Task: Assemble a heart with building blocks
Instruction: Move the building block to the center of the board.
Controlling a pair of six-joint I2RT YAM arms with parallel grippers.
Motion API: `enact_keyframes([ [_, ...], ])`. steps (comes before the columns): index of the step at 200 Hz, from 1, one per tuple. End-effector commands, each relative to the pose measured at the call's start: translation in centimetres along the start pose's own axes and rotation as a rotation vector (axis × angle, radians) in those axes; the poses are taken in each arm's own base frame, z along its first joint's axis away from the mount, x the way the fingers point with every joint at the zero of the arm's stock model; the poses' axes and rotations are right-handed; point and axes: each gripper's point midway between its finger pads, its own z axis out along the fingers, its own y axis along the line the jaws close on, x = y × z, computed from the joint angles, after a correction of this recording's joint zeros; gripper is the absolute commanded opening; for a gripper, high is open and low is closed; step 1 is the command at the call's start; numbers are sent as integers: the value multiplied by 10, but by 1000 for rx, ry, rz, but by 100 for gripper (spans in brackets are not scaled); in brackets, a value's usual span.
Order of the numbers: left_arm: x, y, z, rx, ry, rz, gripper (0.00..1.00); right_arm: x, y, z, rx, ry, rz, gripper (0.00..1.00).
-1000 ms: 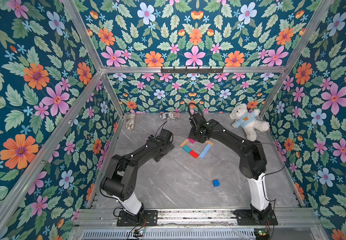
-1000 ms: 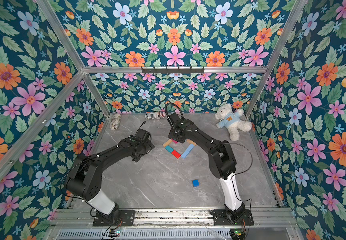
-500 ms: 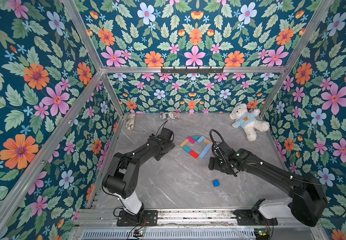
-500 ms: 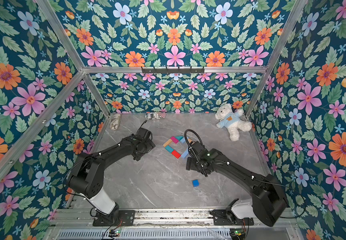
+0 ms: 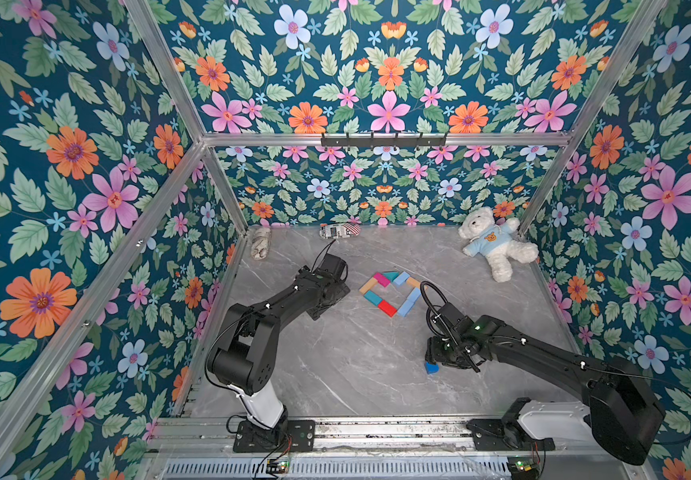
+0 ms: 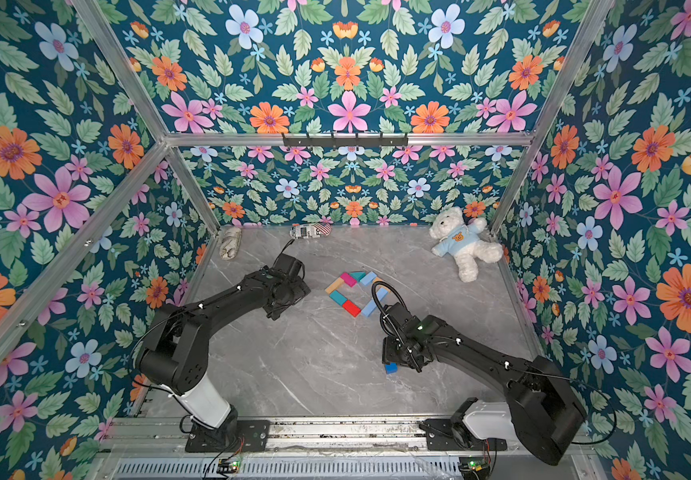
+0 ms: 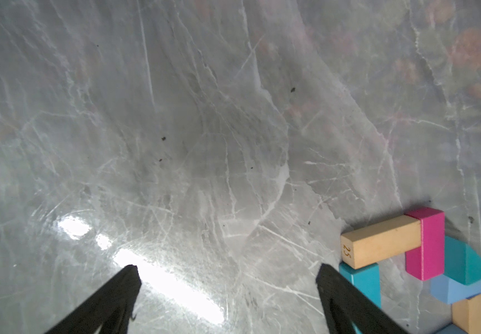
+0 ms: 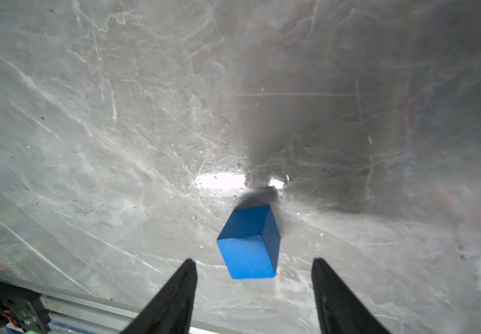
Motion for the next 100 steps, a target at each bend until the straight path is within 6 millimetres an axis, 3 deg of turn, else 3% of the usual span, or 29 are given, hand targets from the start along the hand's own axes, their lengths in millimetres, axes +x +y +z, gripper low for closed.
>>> enact_keyframes([
  [1,-1,8,-1,-29,-11,-14,99,6,-4,1,18,23,-32,66],
  [100,1,8,1,-31,-4,-19,99,5,-6,11,103,51,-118,59],
])
